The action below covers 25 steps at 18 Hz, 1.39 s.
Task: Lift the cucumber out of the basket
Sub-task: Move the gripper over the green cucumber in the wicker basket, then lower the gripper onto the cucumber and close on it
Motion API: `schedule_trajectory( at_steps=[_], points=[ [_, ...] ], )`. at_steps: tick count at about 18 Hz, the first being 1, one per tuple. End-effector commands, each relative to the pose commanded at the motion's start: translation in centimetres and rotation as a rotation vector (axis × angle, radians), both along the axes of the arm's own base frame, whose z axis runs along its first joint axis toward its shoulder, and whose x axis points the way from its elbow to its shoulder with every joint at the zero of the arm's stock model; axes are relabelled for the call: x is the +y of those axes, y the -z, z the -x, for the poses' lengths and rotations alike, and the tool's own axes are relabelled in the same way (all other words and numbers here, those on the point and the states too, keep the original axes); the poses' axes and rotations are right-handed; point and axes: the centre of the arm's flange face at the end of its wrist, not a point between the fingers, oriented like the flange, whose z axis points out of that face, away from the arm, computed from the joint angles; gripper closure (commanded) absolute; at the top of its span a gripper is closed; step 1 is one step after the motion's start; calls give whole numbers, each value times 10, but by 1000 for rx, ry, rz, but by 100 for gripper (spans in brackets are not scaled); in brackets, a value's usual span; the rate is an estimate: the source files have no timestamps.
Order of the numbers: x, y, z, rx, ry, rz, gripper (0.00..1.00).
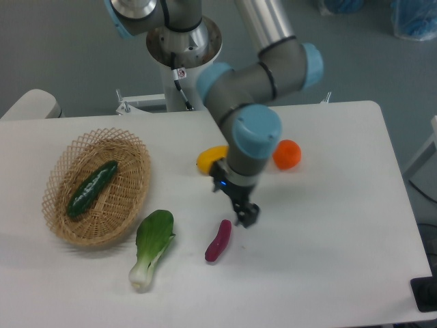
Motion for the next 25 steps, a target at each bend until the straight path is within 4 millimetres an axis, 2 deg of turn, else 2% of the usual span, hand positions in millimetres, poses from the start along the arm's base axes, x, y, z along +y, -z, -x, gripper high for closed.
schedule_trajectory(
  at_steps=[4, 6, 9, 17, 23, 25],
  points=[
    [22, -9, -68, -3, -46, 20, 0],
    [26, -12, -95, -7, -86, 26, 0],
    [27, -6, -128, -21, -130, 51, 0],
    [43, 37, -188, -32, -223, 114, 0],
    [52, 67, -210, -41, -260, 180, 0],
    [53, 69, -213, -28, -261, 181, 0]
  ],
)
